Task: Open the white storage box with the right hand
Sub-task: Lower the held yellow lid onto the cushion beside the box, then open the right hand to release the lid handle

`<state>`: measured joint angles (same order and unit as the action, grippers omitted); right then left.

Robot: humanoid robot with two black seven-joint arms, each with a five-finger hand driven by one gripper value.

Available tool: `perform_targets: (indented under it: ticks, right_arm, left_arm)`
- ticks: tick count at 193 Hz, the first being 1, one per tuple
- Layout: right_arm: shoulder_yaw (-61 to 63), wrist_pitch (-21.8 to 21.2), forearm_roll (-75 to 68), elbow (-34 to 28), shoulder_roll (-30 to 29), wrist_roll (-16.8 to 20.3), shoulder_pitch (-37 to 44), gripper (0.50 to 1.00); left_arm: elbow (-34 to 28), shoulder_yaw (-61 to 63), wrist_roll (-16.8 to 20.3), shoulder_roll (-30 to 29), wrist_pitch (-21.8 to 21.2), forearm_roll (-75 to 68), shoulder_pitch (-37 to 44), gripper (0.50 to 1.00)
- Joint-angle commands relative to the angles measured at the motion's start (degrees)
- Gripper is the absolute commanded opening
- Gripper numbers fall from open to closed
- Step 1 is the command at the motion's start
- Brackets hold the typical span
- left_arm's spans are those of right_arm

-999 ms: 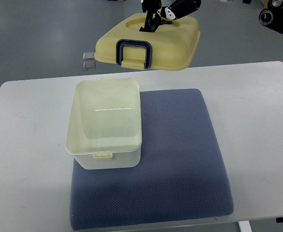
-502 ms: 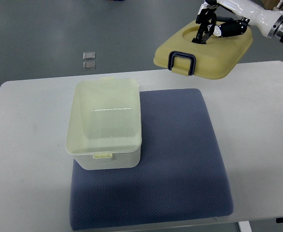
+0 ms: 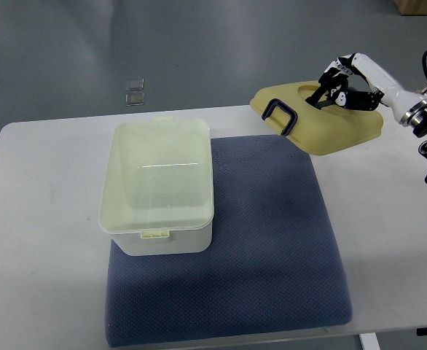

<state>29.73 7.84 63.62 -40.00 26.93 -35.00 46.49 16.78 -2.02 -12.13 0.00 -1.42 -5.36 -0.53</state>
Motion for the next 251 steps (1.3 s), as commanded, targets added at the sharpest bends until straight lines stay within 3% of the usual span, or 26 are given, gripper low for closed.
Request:
perform_targets:
  ticks: [1, 157, 251]
  right_arm:
    - [-0.6, 1.4, 0.0, 1.7, -1.6, 0.0, -1.8, 0.5]
    - [-1.9, 6.1, 1.1, 0.9, -8.3, 0.0, -5.3, 0.5]
    - [-9.1, 11.5, 1.1, 0.9, -13.1, 0.0, -5.4, 0.5]
  left_arm:
    - [0.0, 0.0, 0.0, 0.0, 0.0, 0.0, 0.0, 1.0]
    - [-0.1, 0.0, 0.0, 0.0, 0.5, 0.0, 0.0, 1.0]
    - [-0.2, 0.1, 0.0, 0.0, 0.7, 0.0, 0.0, 1.0]
